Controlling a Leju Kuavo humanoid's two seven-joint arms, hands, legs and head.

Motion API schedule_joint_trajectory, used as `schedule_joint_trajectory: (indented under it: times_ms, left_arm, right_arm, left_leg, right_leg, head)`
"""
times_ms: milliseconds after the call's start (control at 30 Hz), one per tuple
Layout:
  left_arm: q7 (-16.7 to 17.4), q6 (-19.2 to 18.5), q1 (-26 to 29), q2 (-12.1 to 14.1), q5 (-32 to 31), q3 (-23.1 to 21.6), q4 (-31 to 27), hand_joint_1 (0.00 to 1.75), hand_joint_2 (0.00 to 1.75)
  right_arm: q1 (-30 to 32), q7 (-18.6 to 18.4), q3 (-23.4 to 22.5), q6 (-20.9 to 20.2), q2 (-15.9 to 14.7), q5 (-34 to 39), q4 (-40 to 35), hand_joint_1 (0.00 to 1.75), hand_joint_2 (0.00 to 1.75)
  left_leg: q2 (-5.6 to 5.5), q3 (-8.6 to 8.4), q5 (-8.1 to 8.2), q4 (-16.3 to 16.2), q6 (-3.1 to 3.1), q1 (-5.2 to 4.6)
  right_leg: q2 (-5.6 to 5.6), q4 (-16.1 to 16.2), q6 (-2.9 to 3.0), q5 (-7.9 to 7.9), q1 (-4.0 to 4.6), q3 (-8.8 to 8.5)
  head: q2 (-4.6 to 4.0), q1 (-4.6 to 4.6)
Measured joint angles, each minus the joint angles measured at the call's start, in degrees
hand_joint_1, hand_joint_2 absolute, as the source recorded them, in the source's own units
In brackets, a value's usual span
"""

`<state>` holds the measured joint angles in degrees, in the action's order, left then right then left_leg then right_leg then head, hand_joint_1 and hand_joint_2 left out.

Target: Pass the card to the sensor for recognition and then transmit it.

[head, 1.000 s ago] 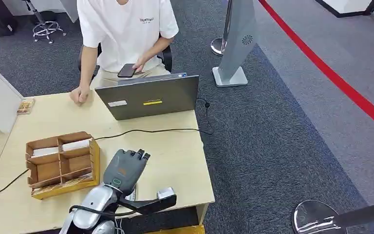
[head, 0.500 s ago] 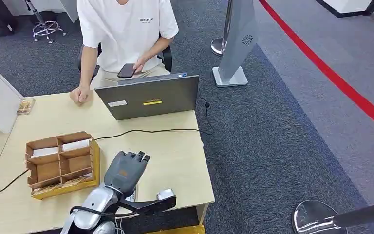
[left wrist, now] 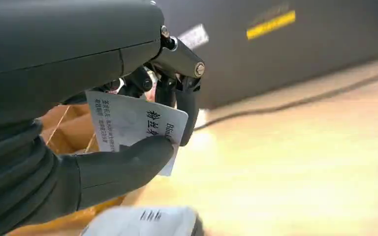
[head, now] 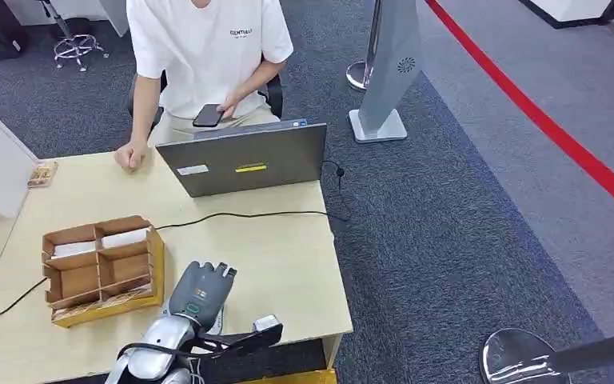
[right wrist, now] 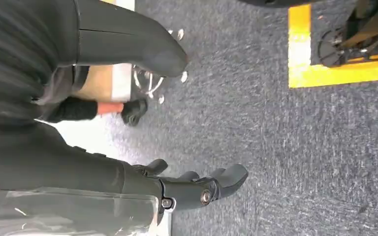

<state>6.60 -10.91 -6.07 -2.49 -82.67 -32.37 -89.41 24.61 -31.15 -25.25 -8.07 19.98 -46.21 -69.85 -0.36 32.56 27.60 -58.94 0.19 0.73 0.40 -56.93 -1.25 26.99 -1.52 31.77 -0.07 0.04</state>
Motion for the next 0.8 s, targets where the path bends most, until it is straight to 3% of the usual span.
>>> schedule_joint_trajectory:
  times_ms: [367, 800]
  left_arm:
    - [1.4, -1.7, -0.1, -0.6, -5.0, 2.2, 8.1, 1.75, 1.75]
    - [4.6, -3.5, -0.2, -0.9, -6.9, 3.3, 8.9, 1.75, 1.75]
  right_arm:
    - [-1.1, 1.3, -1.6, -1.8, 0.0, -1.5, 0.2, 0.00, 1.75]
    - [-1.3, 1.1, -2.2, -1.7, 0.0, -1.4, 0.2, 0.00, 1.75]
  left_leg:
    - [0.01, -0.02, 0.00, 0.0, 0.00, -0.01]
    - [0.00, -0.09, 0.00, 0.0, 0.00, 0.00]
  right_leg:
    - [0.00, 0.0, 0.00, 0.00, -0.01, -0.02]
    - [-0.04, 0.0, 0.00, 0.00, 0.00, -0.13]
  head:
    - [0.00, 0.00]
    - [0.00, 0.00]
